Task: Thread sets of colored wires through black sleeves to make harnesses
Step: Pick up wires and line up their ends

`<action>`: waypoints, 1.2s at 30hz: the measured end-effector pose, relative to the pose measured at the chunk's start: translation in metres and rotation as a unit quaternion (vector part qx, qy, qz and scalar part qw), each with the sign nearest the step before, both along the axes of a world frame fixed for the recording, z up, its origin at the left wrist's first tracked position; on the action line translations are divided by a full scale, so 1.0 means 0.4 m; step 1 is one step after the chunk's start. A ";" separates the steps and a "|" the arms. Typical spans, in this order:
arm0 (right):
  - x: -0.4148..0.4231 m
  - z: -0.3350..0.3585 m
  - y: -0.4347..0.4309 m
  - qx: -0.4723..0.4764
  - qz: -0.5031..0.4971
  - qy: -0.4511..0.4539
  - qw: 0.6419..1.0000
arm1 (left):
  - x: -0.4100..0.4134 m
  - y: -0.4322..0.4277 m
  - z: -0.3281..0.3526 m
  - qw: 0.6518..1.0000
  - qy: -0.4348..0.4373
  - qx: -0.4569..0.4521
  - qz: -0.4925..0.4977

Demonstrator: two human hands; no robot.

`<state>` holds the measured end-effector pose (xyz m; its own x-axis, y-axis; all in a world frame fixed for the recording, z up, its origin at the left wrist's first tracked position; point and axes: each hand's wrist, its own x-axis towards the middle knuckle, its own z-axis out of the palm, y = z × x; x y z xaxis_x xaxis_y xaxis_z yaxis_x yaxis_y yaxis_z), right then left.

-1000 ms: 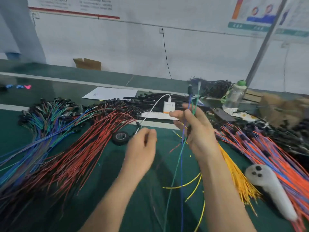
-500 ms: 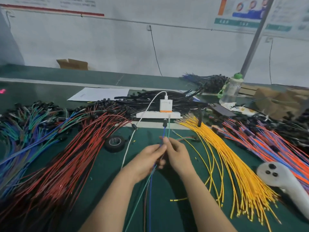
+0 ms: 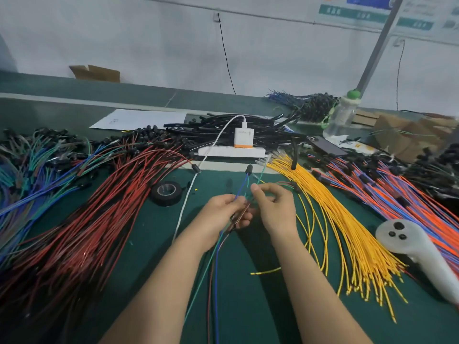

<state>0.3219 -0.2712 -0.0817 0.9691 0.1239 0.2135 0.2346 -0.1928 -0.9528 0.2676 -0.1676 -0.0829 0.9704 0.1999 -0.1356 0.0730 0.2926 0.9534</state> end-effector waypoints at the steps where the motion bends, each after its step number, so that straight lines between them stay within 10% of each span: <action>1: -0.002 0.003 0.001 -0.003 0.001 -0.008 1.000 | -0.001 0.001 0.003 0.999 0.003 -0.031 0.008; 36: 0.005 -0.003 -0.006 0.011 -0.057 0.016 0.998 | -0.003 -0.022 -0.007 0.999 -0.040 0.029 -0.012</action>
